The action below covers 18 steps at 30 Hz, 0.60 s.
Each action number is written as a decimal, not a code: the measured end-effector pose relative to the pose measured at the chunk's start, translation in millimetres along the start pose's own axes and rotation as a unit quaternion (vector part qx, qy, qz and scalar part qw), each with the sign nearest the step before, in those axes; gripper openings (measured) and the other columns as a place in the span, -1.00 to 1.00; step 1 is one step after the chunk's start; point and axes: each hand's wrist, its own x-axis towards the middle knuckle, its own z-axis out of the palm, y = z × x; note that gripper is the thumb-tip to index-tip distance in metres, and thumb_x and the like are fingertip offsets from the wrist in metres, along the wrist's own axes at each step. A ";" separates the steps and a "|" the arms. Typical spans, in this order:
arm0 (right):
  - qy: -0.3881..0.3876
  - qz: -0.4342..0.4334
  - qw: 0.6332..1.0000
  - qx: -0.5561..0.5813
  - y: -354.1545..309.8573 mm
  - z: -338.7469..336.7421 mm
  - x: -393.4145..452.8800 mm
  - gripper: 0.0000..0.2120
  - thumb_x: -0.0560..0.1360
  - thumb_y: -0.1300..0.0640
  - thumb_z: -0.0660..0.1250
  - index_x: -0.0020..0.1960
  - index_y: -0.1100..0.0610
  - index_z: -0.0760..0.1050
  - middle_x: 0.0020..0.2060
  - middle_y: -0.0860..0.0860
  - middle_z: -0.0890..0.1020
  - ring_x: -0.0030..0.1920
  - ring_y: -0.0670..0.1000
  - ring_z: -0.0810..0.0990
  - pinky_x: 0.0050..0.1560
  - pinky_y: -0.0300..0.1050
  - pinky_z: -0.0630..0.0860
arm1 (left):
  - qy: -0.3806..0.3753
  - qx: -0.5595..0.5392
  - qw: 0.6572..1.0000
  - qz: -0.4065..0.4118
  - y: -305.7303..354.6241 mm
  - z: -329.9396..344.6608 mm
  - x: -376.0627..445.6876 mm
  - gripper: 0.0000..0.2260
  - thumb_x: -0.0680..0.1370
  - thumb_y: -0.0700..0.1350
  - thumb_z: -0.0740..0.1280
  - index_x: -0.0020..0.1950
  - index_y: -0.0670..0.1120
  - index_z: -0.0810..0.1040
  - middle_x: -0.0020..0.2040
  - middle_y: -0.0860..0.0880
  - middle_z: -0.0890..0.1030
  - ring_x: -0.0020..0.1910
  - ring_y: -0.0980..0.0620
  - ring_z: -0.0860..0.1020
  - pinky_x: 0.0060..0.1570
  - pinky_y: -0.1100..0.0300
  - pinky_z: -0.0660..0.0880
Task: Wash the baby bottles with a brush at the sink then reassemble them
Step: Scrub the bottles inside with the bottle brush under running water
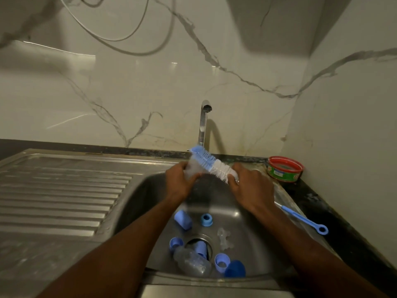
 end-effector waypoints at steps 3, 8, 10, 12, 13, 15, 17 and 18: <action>-0.001 -0.018 1.000 -0.009 -2.0 2.1 -1.2 -0.69 0.65 -0.14 0.18 0.34 -0.08 0.42 0.06 0.01 0.67 -0.01 0.06 0.63 -0.18 -0.11 0.37 | 0.027 0.008 0.999 -0.017 -6.8 -7.6 3.0 -0.55 0.48 -0.03 0.54 0.33 -0.06 0.55 0.22 -0.04 0.64 0.11 0.08 0.61 0.16 0.14 0.56; 0.030 0.005 0.999 0.032 -3.3 0.1 6.9 -0.70 0.65 -0.11 0.20 0.33 -0.03 0.40 0.06 0.02 0.67 -0.09 0.00 0.61 -0.12 -0.09 0.57 | -0.110 0.031 0.982 0.153 13.8 2.9 -10.0 -0.47 0.44 -0.01 0.57 0.37 -0.03 0.53 0.25 0.00 0.62 0.16 0.14 0.57 0.19 0.17 0.55; 0.036 0.009 0.999 0.034 -1.0 -1.6 7.3 -0.69 0.66 -0.12 0.20 0.34 -0.03 0.40 0.05 0.02 0.67 -0.10 0.00 0.60 -0.09 -0.06 0.59 | -0.081 0.036 0.984 0.154 15.0 6.9 -8.0 -0.44 0.43 0.02 0.57 0.38 -0.04 0.52 0.26 -0.02 0.63 0.18 0.09 0.58 0.22 0.08 0.56; 0.029 0.005 0.999 0.033 0.0 -1.4 4.5 -0.69 0.65 -0.13 0.21 0.34 -0.04 0.41 0.07 0.02 0.66 -0.03 0.03 0.62 -0.05 -0.03 0.58 | -0.029 0.017 0.994 0.108 10.6 6.7 -4.1 -0.48 0.46 0.01 0.55 0.38 -0.07 0.53 0.26 -0.04 0.62 0.20 0.06 0.57 0.24 0.08 0.54; 0.021 -0.002 0.999 0.029 -1.0 -0.1 2.6 -0.69 0.65 -0.13 0.21 0.34 -0.04 0.41 0.08 0.02 0.66 -0.01 0.04 0.63 -0.05 -0.03 0.57 | -0.003 0.003 0.997 0.075 6.6 3.6 -2.2 -0.51 0.48 0.00 0.54 0.37 -0.07 0.53 0.26 -0.06 0.63 0.20 0.06 0.57 0.24 0.09 0.53; 0.004 -0.019 1.000 0.020 -2.9 2.8 -1.1 -0.71 0.66 -0.13 0.19 0.33 -0.05 0.41 0.07 0.02 0.66 0.00 0.06 0.62 -0.10 -0.07 0.48 | 0.033 -0.004 0.999 0.023 -0.4 -3.6 1.2 -0.53 0.49 -0.01 0.53 0.36 -0.08 0.54 0.26 -0.09 0.63 0.19 0.04 0.59 0.23 0.07 0.54; 0.001 -0.025 0.999 0.021 -4.4 4.6 -0.9 -0.72 0.66 -0.12 0.17 0.31 -0.06 0.41 0.05 0.03 0.67 -0.01 0.09 0.63 -0.15 -0.08 0.40 | 0.028 0.001 0.999 0.015 -1.6 -8.5 1.3 -0.54 0.48 -0.02 0.54 0.34 -0.06 0.55 0.25 -0.07 0.64 0.17 0.04 0.60 0.20 0.08 0.56; 0.009 -0.024 0.999 0.023 -4.7 4.8 0.1 -0.73 0.66 -0.12 0.16 0.30 -0.06 0.41 0.03 0.04 0.67 -0.02 0.10 0.63 -0.16 -0.07 0.42 | 0.007 -0.004 0.999 0.033 1.3 -8.9 -0.7 -0.57 0.47 -0.03 0.54 0.31 -0.03 0.56 0.23 -0.05 0.64 0.15 0.07 0.59 0.18 0.13 0.55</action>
